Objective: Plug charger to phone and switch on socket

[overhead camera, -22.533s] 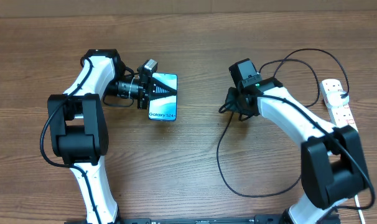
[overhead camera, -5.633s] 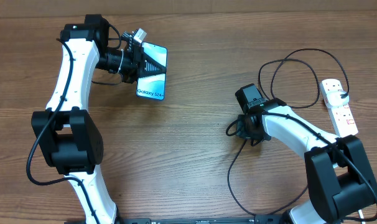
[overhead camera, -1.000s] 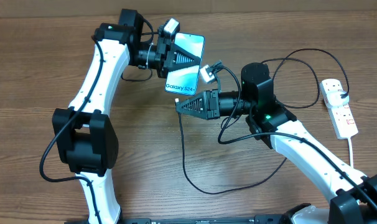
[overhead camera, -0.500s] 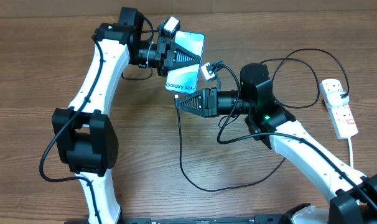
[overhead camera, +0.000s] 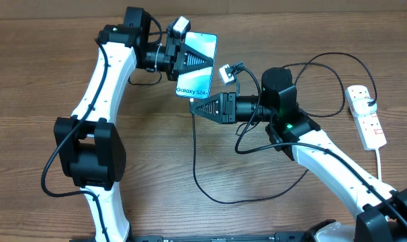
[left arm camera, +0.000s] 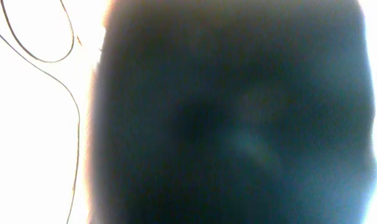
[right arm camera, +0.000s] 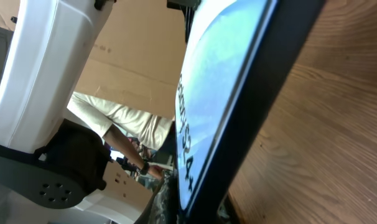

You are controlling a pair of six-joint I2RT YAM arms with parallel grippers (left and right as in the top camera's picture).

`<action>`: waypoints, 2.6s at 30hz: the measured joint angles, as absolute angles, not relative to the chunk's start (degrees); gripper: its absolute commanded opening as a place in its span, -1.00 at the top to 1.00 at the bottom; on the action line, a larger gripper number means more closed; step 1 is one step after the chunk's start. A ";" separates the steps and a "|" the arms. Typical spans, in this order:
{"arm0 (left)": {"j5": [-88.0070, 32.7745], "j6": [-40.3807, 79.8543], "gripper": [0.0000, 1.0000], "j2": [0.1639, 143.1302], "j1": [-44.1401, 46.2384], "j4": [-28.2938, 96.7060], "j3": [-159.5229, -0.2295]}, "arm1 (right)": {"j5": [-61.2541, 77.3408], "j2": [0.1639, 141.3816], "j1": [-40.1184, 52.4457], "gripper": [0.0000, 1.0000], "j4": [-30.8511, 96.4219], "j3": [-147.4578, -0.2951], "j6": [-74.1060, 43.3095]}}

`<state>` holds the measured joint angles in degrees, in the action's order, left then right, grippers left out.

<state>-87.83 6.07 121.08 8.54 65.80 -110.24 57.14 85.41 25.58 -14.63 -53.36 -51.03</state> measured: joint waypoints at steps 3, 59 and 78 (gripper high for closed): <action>-87.83 6.04 0.91 121.08 8.54 65.47 -110.24 | 56.75 85.41 25.58 0.93 -14.61 -53.36 -51.29; -83.70 17.80 0.91 121.08 8.54 59.81 -110.24 | 53.91 85.41 25.61 0.93 -15.42 -53.36 -54.89; -83.13 17.87 0.91 121.08 8.54 58.22 -110.24 | 51.88 85.41 25.61 0.93 -15.40 -53.36 -58.83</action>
